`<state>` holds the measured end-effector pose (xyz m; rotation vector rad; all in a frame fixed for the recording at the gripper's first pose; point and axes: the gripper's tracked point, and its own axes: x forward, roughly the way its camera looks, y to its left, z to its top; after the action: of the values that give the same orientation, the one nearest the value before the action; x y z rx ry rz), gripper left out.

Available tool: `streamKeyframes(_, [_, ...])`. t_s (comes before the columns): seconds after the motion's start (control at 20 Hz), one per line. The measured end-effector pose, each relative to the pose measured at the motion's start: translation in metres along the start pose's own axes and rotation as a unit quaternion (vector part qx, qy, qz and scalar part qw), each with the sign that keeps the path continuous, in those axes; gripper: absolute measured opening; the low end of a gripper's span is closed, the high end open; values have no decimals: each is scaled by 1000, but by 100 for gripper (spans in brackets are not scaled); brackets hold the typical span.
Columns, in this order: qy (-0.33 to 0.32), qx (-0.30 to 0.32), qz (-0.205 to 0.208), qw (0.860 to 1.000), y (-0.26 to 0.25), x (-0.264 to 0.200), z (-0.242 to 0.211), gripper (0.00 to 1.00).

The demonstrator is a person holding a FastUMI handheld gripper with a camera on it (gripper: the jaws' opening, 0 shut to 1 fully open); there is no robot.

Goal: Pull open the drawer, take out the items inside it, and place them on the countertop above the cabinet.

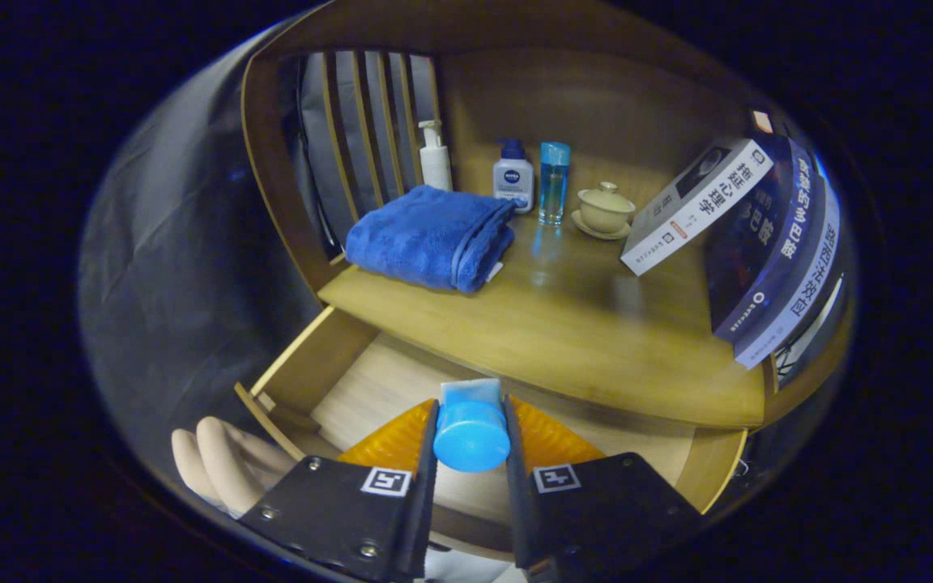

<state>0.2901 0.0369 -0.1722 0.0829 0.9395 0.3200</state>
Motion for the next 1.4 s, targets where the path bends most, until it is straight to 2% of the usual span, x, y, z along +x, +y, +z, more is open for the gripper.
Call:
streamKeyframes(0.35, [-29,14,18,999,8,-15,11,41])
streamKeyframes(0.55, [-70,33,14,997,0,-24,34,41])
streamKeyframes(0.75, [-102,50,-40,993,-28,-8,51,40])
streamKeyframes(0.85, [-100,33,-83,991,-47,10,52,40])
streamKeyframes(0.95, [-90,30,-108,990,-53,28,52,41])
streamKeyframes(1.3, [-52,69,-123,989,-47,85,45,41])
streamKeyframes(1.4, [-61,77,-127,987,-49,90,49,41])
